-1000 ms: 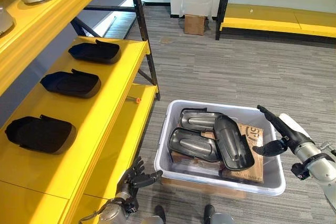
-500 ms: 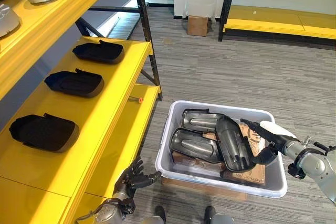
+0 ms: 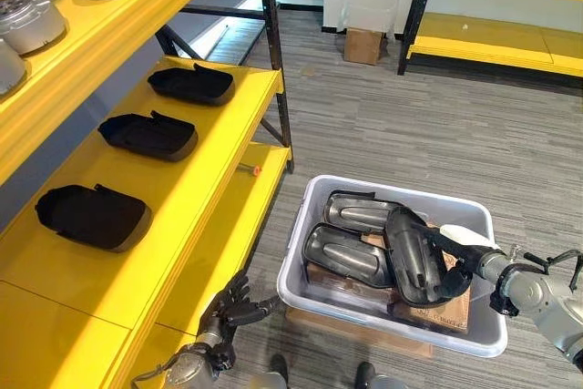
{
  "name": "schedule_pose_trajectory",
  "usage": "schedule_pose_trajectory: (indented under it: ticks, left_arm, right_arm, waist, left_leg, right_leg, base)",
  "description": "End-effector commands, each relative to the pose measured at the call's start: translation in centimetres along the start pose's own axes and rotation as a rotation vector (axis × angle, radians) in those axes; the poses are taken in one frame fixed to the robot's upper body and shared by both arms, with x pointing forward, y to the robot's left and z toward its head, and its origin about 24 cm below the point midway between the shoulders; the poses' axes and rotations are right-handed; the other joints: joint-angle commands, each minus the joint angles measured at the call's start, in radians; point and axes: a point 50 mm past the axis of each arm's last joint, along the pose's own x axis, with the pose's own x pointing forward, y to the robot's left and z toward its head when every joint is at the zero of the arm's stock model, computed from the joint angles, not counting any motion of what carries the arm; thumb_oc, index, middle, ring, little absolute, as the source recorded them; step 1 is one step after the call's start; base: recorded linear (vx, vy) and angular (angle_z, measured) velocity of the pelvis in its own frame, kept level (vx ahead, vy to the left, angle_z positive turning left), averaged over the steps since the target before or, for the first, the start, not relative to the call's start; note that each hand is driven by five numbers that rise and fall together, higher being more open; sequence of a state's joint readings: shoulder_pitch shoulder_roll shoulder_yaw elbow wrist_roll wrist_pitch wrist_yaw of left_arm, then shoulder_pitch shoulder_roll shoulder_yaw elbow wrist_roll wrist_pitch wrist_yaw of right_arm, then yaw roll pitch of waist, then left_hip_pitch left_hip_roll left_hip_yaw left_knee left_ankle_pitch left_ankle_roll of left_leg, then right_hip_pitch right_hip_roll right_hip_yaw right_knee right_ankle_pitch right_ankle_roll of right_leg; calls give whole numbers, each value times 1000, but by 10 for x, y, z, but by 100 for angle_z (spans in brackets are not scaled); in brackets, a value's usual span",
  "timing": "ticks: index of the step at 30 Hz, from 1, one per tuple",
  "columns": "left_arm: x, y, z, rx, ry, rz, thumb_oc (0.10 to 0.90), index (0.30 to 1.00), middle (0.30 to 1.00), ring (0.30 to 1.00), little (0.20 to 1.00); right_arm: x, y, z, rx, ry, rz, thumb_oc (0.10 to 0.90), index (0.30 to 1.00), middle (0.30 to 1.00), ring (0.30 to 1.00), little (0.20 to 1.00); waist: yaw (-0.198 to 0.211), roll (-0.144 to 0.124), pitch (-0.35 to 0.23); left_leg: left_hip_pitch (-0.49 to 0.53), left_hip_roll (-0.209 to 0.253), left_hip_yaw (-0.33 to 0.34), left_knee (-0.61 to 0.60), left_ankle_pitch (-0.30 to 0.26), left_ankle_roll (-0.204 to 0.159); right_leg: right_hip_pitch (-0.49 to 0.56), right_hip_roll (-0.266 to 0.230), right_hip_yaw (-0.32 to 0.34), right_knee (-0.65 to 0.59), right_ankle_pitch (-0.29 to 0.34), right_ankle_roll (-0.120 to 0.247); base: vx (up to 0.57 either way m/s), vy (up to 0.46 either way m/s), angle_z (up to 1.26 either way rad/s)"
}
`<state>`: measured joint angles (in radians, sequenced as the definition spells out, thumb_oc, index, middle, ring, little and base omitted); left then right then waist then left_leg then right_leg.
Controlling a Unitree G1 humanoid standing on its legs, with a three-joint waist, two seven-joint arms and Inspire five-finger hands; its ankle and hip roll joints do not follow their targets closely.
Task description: Move parts from the plastic box to the shelf.
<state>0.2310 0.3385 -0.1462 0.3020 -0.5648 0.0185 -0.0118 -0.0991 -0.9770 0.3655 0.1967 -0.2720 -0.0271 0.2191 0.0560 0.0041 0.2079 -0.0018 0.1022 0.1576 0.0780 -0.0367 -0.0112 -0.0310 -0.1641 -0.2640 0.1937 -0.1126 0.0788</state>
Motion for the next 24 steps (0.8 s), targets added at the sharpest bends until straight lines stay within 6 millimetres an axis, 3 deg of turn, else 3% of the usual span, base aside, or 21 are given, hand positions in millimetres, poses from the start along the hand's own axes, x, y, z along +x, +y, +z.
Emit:
schedule_pose_trajectory:
  ticks: [1, 3, 7, 10, 24]
  left_arm:
    - [2, -2, 49, 95, -210, -67, 900, 1000, 1000, 1000, 1000]
    - [2, -2, 50, 98, -212, -68, 900, 1000, 1000, 1000, 1000]
    - [9, -7, 65, 124, -257, -82, 900, 1000, 1000, 1000, 1000]
    - [11, -8, 73, 127, -280, -82, 900, 1000, 1000, 1000, 1000]
    - [15, -10, 80, 138, -301, -78, 900, 1000, 1000, 1000, 1000]
  right_arm:
    - [9, -47, 22, -67, -81, -167, 900, 1000, 1000, 1000, 1000]
    - [10, -48, 21, -73, -76, -167, 900, 1000, 1000, 1000, 1000]
    - [12, -64, 27, -103, -83, -216, 900, 1000, 1000, 1000, 1000]
    - [9, -71, 30, -105, -94, -234, 900, 1000, 1000, 1000, 1000]
    - [2, -81, 38, -128, -131, -242, 900, 1000, 1000, 1000, 1000]
  waist:
    - [20, -65, 13]
    - [21, -65, 19]
    - [24, -62, 109]
    - [18, -55, 134]
    - [9, -74, 198]
  left_leg:
    - [-50, 88, -45, 53, -7, -79]
    - [-61, 89, -48, 60, -7, -79]
    - [-171, 95, -74, 172, -29, -74]
    - [-215, 96, -86, 227, -49, -76]
    - [-279, 103, -89, 300, -71, -68]
  right_leg:
    - [109, -93, -48, -123, 51, 77]
    - [101, -93, -49, -119, 50, 77]
    - [-19, -109, -34, 13, 22, 65]
    - [-71, -120, -26, 81, 1, 61]
    - [-154, -124, 6, 150, -10, 52]
  base:
    - [-60, -9, 4]
    - [-64, -9, 3]
    - [-177, 3, 1]
    - [-114, 26, 3]
    - [-57, 10, 2]
